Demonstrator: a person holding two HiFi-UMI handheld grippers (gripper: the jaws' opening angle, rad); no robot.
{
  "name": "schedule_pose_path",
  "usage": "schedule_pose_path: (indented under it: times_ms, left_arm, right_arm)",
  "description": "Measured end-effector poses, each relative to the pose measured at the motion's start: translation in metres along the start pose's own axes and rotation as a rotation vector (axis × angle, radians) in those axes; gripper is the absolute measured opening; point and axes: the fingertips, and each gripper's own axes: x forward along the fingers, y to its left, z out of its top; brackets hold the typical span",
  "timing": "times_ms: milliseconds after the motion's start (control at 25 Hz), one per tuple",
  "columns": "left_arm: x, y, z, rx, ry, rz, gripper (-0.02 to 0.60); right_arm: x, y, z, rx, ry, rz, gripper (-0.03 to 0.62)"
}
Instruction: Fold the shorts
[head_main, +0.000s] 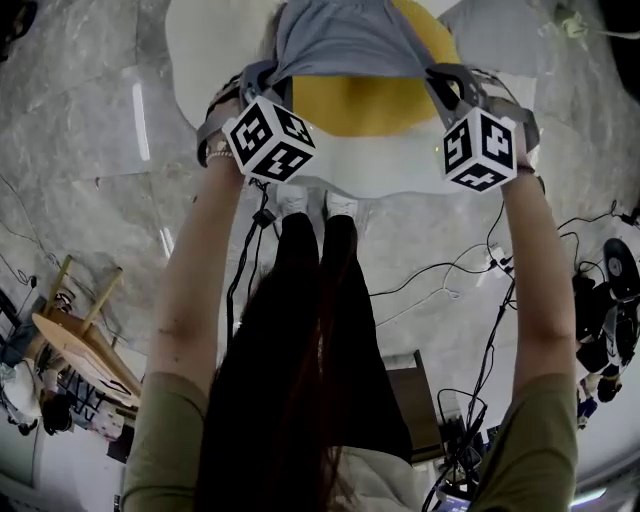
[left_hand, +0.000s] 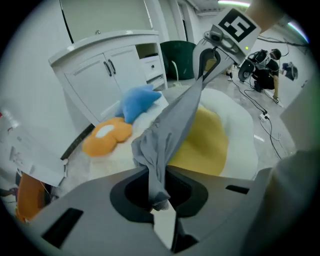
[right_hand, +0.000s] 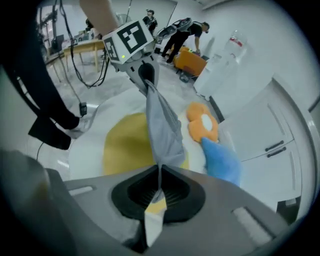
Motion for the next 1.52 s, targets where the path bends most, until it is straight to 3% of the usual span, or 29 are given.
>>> schedule_pose_path:
  times_ms: [120,240,360,440,480,520,560,600,680,800,880,960,1080,1200,1400,1520]
  left_arm:
    - [0.022,-0.080,-0.046,0.039,0.054,-0.097,0.046]
    - [0.022,-0.123,-0.075,0.099,0.065,-0.126,0.046]
    - [0.023,-0.142,-0.091,0.080,0.073,-0.145,0.056]
    - [0.025,-0.156,-0.106,0.030,0.106,-0.230,0.135]
    - [0.024,-0.166,-0.116,-0.003,0.134,-0.300,0.240]
    - [0.022,-0.173,-0.129,-0.029,0.166,-0.364,0.342]
    - [0.019,-0.175,-0.141,-0.042,0.196,-0.403,0.352]
    - [0.014,-0.170,-0.152,-0.041,0.214,-0.412,0.362]
    - [0.005,-0.143,-0.154,-0.035,0.182,-0.368,0.364]
    - [0.009,-0.095,-0.100,-0.043,0.013,-0.317,0.366]
    - [0.019,-0.082,-0.050,-0.007,-0.098,-0.352,0.376]
    - [0.036,-0.078,-0.015,0.074,-0.148,-0.400,0.387]
    - [0.070,-0.074,-0.007,0.171,-0.080,-0.472,0.394]
    - [0.094,-0.062,-0.022,0.192,0.016,-0.510,0.397]
    - [0.103,-0.036,-0.015,0.204,0.020,-0.488,0.397]
    - [0.108,-0.031,-0.014,0.194,0.045,-0.517,0.397]
  right_arm:
    - [0.023,0.076,-0.032,-0.052,0.055,0.108,0.009]
    - [0.029,0.123,-0.043,-0.049,0.048,0.163,0.009]
    - [0.035,0.143,-0.047,-0.041,0.048,0.191,0.011]
    - [0.042,0.158,-0.056,-0.017,0.099,0.269,0.015]
    - [0.044,0.168,-0.063,0.000,0.136,0.333,0.063]
    - [0.044,0.177,-0.071,0.016,0.173,0.406,0.164]
    - [0.041,0.185,-0.078,0.025,0.205,0.476,0.332]
    - [0.037,0.188,-0.083,0.028,0.220,0.529,0.383]
    - [0.030,0.173,-0.077,0.054,0.186,0.556,0.385]
    - [0.041,0.113,-0.045,0.135,0.070,0.462,0.385]
    - [0.059,0.084,-0.022,0.128,0.027,0.428,0.386]
    - [0.078,0.071,-0.002,0.068,0.015,0.449,0.387]
    - [0.104,0.064,0.006,-0.035,0.060,0.507,0.387]
    - [0.122,0.055,-0.004,-0.099,0.131,0.555,0.388]
    - [0.130,0.028,-0.012,-0.124,0.153,0.532,0.388]
    - [0.137,0.025,-0.007,-0.100,0.155,0.533,0.388]
